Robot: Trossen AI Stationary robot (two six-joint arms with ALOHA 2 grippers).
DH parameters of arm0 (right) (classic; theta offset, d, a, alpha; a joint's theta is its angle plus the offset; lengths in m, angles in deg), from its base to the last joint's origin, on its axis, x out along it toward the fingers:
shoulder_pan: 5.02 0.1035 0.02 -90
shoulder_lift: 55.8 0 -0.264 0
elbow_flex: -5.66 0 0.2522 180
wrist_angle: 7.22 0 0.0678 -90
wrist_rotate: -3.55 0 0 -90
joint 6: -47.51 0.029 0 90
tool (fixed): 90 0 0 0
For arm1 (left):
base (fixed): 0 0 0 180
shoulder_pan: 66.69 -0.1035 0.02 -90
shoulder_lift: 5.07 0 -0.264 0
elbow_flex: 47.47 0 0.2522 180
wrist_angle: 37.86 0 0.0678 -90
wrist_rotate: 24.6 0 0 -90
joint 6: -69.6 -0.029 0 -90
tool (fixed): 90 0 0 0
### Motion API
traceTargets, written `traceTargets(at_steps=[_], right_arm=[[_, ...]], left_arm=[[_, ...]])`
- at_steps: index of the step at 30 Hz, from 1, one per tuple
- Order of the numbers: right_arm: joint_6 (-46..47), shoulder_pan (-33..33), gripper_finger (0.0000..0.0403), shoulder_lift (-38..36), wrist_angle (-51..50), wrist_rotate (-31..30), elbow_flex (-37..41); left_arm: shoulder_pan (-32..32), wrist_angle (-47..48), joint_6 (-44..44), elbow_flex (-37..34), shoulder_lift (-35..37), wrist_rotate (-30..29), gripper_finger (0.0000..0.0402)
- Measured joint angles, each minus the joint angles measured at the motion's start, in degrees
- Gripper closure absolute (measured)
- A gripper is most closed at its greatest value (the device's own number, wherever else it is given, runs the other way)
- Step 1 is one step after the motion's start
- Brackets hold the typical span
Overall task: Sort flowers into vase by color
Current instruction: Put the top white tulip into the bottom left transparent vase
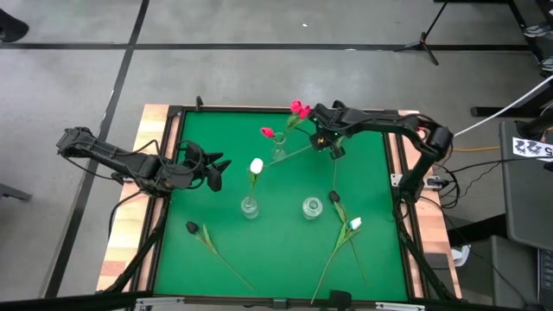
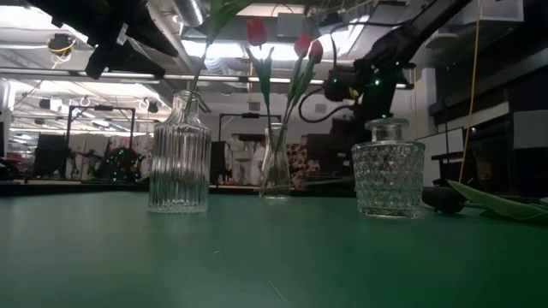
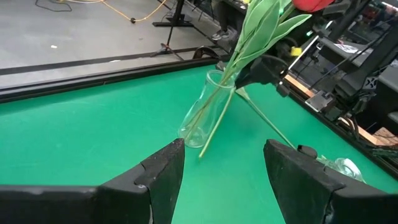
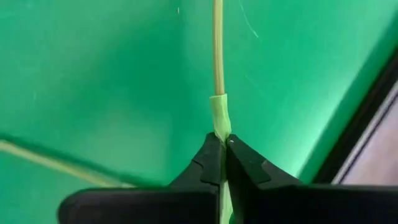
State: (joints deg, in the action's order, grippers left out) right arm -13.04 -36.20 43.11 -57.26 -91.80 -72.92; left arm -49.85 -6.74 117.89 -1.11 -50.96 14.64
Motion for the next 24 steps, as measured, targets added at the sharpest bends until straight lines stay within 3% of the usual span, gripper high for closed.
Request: traceTargets(at_steps=[15, 24], right_arm=[[7.43, 0.12, 0.0391, -14.31, -14.99, -6.25, -0.07], [13.15, 8.94, 0.0391, -26.95, -19.55, -15.01, -0.11]], left_arm=[[-0.02, -0.15, 5.32, 0.00, 0.00, 1.54, 0.0185], [0.00, -7.78, 6.65, 0.00, 0.11, 9.83, 0.0185]])
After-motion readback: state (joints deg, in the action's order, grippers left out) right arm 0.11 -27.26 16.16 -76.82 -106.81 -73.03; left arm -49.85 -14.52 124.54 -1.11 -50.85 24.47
